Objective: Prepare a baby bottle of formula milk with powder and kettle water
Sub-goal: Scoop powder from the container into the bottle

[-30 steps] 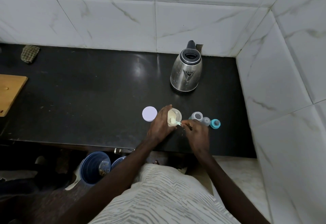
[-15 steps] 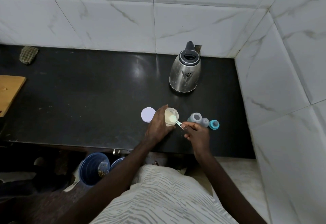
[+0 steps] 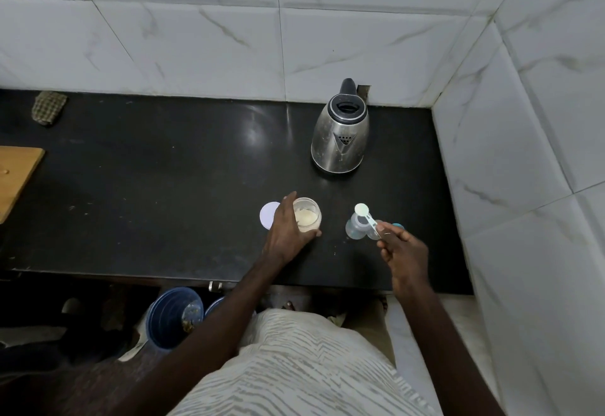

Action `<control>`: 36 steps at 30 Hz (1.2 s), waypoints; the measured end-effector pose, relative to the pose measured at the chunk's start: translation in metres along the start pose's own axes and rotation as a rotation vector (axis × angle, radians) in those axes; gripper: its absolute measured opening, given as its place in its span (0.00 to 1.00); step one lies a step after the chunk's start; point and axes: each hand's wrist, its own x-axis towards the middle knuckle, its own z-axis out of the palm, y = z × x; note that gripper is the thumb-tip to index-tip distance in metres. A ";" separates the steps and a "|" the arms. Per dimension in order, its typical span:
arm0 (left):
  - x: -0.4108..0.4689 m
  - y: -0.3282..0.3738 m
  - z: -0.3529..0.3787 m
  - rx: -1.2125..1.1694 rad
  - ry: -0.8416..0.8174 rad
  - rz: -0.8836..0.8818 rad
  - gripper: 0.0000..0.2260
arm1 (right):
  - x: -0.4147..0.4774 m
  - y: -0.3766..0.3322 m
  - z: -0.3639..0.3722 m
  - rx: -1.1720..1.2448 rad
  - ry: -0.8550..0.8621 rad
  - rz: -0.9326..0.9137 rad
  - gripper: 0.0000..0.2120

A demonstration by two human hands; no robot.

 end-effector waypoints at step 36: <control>0.006 0.081 0.070 -0.006 -0.180 0.131 0.38 | 0.020 0.025 -0.014 -1.114 0.123 -1.136 0.13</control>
